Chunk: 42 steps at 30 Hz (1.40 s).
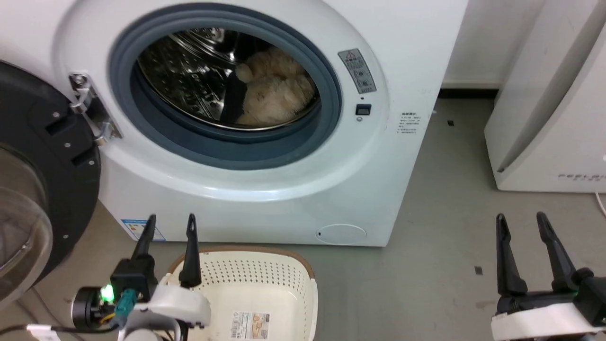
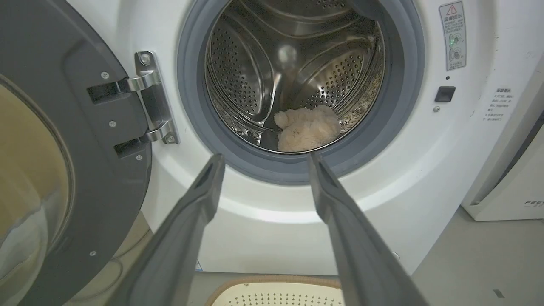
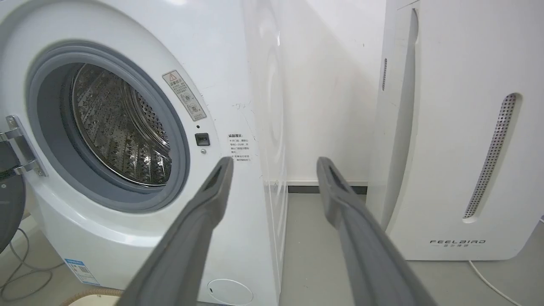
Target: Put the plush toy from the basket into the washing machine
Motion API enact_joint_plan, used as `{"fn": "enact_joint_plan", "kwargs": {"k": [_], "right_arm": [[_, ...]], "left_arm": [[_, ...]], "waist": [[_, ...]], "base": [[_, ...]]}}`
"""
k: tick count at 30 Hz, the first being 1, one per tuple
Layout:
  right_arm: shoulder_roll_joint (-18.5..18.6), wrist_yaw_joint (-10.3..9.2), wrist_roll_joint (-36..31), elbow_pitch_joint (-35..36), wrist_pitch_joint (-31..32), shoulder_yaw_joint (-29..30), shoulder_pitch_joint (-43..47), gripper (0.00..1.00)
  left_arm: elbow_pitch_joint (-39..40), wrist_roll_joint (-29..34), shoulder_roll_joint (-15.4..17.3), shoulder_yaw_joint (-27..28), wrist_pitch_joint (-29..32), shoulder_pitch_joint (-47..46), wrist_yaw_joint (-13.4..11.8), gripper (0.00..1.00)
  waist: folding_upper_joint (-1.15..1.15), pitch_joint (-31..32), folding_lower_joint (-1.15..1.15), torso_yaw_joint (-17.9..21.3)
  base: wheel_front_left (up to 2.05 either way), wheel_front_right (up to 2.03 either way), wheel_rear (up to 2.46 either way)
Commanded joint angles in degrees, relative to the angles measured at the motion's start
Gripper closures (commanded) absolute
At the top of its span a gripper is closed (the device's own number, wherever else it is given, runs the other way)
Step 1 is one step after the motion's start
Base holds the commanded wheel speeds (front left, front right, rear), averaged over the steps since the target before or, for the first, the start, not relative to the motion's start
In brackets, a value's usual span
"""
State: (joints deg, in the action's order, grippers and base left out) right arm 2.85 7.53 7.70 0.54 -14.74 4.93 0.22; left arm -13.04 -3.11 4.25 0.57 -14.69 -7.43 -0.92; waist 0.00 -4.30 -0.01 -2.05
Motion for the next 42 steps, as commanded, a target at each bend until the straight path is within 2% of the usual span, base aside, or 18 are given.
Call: {"fn": "enact_joint_plan", "kwargs": {"k": [1,13,14,42], "right_arm": [[0.03,-0.04,-0.63,0.25,-0.26,0.09,1.53,0.00],[0.03,-0.04,-0.51,-0.16,-0.26,0.42,4.04,0.00],[0.00,0.00,-0.34,-0.10,0.01,0.35,3.37,1.00],[0.01,-0.01,-1.88,-0.18,3.11,-0.77,2.59,1.00]], "left_arm": [[0.74,0.10,-0.29,-0.12,-0.30,1.78,-0.22,0.00],[1.43,0.14,-1.03,0.05,-0.30,5.55,-0.38,0.00],[1.18,0.00,-1.00,0.00,0.03,4.93,-0.16,1.00],[3.63,0.64,-1.10,-0.10,3.10,5.45,0.06,1.00]], "waist": [[0.00,1.16,0.01,-0.71],[0.00,3.09,0.01,-1.08],[0.00,3.10,0.01,-1.08],[0.00,3.36,0.01,-0.42]], "base": [[0.00,0.00,0.00],[0.00,0.00,0.00],[0.00,0.00,0.00],[0.00,0.00,0.00]]}}
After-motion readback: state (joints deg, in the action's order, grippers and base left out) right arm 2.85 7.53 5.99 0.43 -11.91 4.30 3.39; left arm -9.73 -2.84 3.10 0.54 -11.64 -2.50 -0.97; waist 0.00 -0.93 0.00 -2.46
